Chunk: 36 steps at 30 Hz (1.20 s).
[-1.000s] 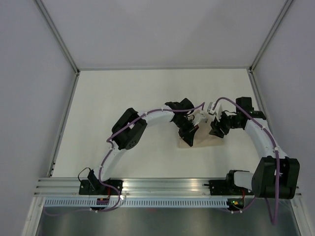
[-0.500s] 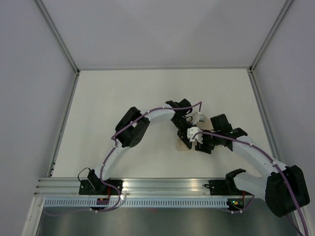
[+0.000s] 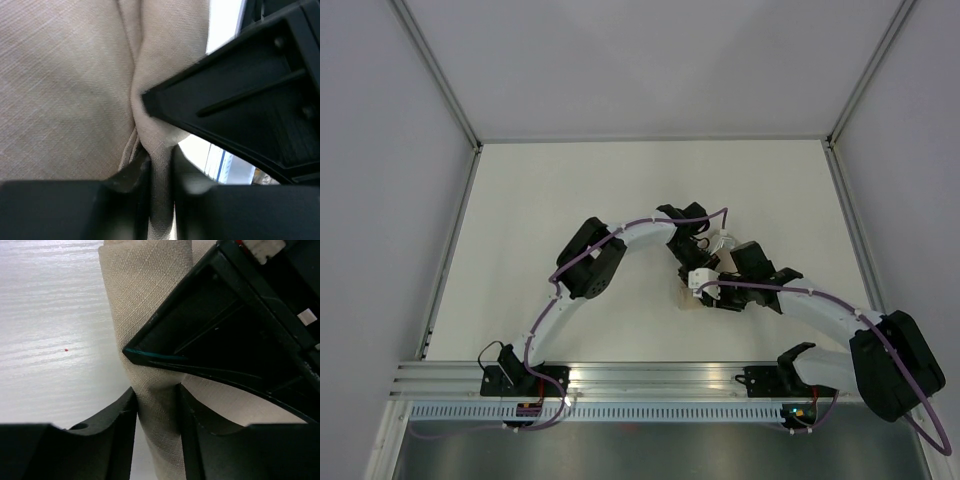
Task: Fold the napkin, place the utensils inside, and roll it up
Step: Roll the napkin with the utensil
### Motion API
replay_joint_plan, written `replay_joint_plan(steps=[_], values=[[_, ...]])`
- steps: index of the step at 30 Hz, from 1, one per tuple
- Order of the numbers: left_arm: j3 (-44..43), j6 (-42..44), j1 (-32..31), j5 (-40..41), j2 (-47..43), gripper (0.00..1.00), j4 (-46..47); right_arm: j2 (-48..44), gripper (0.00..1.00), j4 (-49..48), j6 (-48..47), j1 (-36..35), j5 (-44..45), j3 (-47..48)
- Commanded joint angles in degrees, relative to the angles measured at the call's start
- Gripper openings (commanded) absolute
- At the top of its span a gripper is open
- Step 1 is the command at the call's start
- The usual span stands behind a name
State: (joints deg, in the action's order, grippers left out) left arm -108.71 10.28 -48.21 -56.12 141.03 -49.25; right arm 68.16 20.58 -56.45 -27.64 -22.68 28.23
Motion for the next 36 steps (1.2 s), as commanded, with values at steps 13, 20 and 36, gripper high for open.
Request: replay_joint_plan(steps=[13,20,36], values=[[3.6,-14.8,1.8,10.5,-3.2,0.72,7.1,4.6,0.14,-0.4,2.4,-0.3,0.4,2.5],[8.9,-20.0,4.4,14.9,-10.1,1.0,14.1,6.7,0.12,0.7,2.0,-0.1,-0.8,3.8],[24.7,-26.5,7.7,43.2,-23.9,1.0,23.1,11.9,0.1,1.0,2.0,0.4,-2.4,6.8]])
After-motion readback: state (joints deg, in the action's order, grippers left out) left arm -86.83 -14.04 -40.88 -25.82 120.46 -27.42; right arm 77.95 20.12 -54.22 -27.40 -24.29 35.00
